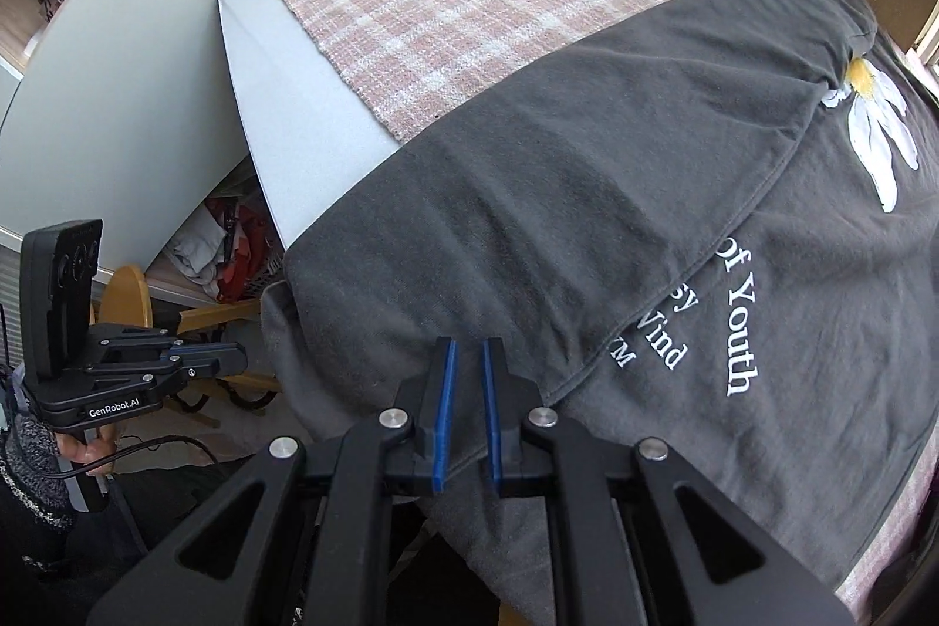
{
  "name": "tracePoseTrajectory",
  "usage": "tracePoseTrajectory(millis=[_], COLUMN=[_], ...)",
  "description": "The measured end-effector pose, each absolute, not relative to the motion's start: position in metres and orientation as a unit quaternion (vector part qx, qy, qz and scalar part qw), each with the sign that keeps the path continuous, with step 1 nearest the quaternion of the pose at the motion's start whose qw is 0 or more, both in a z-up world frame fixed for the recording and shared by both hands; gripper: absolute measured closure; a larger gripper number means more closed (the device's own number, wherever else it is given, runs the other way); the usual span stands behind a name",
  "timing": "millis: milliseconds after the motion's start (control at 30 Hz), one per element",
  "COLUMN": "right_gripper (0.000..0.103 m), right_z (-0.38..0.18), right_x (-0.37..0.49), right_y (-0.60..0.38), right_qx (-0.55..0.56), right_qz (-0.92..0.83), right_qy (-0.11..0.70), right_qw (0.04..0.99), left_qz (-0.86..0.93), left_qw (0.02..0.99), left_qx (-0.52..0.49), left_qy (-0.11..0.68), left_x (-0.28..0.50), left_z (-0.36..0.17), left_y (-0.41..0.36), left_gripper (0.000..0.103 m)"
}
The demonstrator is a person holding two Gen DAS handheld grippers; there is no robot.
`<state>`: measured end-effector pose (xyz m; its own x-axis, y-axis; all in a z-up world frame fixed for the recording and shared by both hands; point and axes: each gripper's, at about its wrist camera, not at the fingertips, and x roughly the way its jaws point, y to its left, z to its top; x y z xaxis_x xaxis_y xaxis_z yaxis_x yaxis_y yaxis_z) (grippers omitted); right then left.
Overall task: Fold clothes
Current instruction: 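Hold the folded shirt edge at the table edge with both grippers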
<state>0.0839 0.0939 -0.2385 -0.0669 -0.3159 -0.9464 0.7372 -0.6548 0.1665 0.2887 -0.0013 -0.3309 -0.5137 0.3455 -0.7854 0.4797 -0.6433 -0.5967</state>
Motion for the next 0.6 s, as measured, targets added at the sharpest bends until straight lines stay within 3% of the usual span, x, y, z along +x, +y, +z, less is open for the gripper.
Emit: tracePoseTrajectory(millis=[200,300,333,533,567,600], right_gripper=[0.095,0.094,0.094,0.094,0.094,0.094], right_z=[-0.237,-0.236,-0.236,-0.235,-0.235,-0.234], right_x=[0.084,0.086,0.085,0.082,0.081,0.081], right_y=[0.094,0.093,0.093,0.098,0.099,0.099], right_qx=[0.570,0.567,0.567,0.568,0.568,0.567], right_qz=[-0.707,-0.708,-0.708,-0.710,-0.711,-0.711], right_qy=[0.192,0.201,0.200,0.187,0.185,0.186], right_qw=[0.371,0.370,0.370,0.372,0.372,0.373], left_qz=[-0.776,-0.788,-0.790,-0.779,-0.777,-0.775], left_qw=[0.037,0.026,0.021,-0.002,-0.006,-0.012], left_qx=[0.454,0.451,0.457,0.500,0.505,0.508], left_qy=[0.437,0.418,0.408,0.378,0.377,0.375], left_x=[0.277,0.259,0.250,0.220,0.219,0.217], left_z=[-0.310,-0.295,-0.292,-0.304,-0.309,-0.313], left_y=[-0.024,-0.028,-0.027,-0.020,-0.019,-0.017], left_gripper=[0.103,0.085,0.083,0.083,0.085,0.095])
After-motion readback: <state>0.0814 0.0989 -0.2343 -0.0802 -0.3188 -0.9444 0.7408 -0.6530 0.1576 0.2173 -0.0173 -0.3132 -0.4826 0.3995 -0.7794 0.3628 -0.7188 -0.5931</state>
